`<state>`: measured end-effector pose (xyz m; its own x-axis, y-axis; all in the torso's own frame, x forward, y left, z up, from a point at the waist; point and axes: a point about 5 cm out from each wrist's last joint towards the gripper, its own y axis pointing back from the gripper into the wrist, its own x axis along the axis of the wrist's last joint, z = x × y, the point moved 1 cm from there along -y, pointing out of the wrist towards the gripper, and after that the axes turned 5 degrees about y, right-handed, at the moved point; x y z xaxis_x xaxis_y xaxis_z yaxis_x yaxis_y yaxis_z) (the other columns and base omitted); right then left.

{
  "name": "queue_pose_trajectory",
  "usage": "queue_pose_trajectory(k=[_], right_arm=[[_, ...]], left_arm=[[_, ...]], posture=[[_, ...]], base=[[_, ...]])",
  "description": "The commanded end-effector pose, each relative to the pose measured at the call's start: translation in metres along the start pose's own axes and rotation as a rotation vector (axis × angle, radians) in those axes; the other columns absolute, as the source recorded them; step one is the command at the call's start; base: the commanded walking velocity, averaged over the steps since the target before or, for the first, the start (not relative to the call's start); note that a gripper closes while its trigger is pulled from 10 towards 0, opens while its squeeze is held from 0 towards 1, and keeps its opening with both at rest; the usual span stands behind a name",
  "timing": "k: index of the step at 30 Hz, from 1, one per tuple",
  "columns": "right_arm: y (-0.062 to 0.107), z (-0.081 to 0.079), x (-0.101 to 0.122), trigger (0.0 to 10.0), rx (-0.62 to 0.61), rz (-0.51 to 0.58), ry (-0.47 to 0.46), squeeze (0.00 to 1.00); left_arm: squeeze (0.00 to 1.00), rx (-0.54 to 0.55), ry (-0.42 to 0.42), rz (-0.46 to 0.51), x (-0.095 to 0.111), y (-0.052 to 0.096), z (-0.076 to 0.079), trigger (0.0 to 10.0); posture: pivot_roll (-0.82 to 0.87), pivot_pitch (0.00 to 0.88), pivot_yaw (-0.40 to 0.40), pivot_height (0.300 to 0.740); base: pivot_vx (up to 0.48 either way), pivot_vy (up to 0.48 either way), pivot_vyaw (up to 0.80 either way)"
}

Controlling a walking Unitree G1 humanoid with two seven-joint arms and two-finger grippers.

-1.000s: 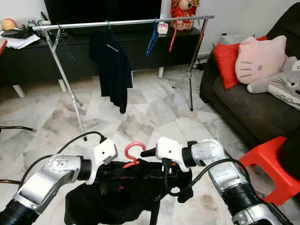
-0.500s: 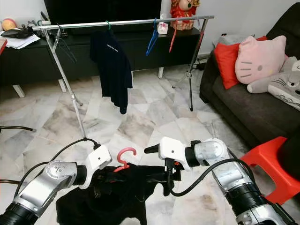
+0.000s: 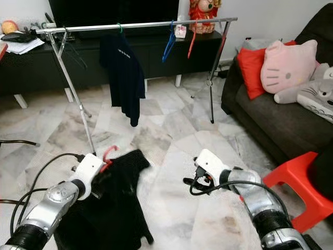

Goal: Hang hanger

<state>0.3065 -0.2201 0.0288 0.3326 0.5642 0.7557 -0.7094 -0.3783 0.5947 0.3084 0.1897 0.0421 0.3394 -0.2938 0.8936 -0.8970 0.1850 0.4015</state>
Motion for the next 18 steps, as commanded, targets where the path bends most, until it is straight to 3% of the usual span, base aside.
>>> queue_pose_trajectory(k=[1, 4, 7, 8, 9, 12, 16, 18], right_arm=[[0.003, 0.002, -0.016, 10.0, -0.096, -0.032, -0.082, 0.00], [0.003, -0.007, -0.041, 10.0, -0.235, -0.098, -0.228, 0.00], [0.002, -0.036, -0.072, 10.0, -0.318, -0.181, -0.401, 0.00], [0.002, -0.036, -0.072, 10.0, -0.318, -0.181, -0.401, 0.00], [0.003, -0.061, -0.090, 10.0, -0.343, -0.232, -0.529, 0.00], [0.010, -0.093, -0.116, 10.0, -0.411, -0.318, -0.721, 0.00], [0.019, -0.114, -0.133, 10.0, -0.450, -0.394, -0.816, 0.00], [0.020, -0.122, -0.136, 10.0, -0.433, -0.412, -0.814, 0.00]], left_arm=[[0.00, 0.068, 0.018, 0.077, 0.012, -0.001, -0.008, 10.0], [0.00, 0.154, 0.066, 0.129, 0.013, 0.004, -0.017, 10.0], [0.00, 0.199, 0.137, 0.179, 0.012, 0.012, -0.020, 10.0], [0.00, 0.199, 0.137, 0.179, 0.012, 0.012, -0.020, 10.0], [0.00, 0.227, 0.189, 0.207, 0.008, 0.017, -0.020, 10.0], [0.00, 0.247, 0.231, 0.223, 0.001, 0.026, -0.019, 10.0], [0.00, 0.247, 0.244, 0.245, 0.001, 0.031, -0.019, 10.0], [0.00, 0.244, 0.251, 0.264, 0.003, 0.032, -0.019, 10.0]], posture=[[-0.06, 0.000, -0.058, 0.740], [-0.08, 0.000, -0.041, 0.740], [-0.07, 0.000, -0.037, 0.740], [-0.07, 0.000, -0.037, 0.740], [-0.06, 0.000, -0.032, 0.740], [-0.06, 0.000, -0.011, 0.740], [-0.06, 0.000, 0.008, 0.740], [-0.07, 0.000, 0.016, 0.740]], base=[[0.000, 0.000, 0.00], [0.000, 0.000, 0.00], [0.000, 0.000, 0.00], [0.000, 0.000, 0.00], [0.000, 0.000, 0.00], [0.000, 0.000, 0.00], [0.000, 0.000, 0.00], [0.000, 0.000, 0.00]])
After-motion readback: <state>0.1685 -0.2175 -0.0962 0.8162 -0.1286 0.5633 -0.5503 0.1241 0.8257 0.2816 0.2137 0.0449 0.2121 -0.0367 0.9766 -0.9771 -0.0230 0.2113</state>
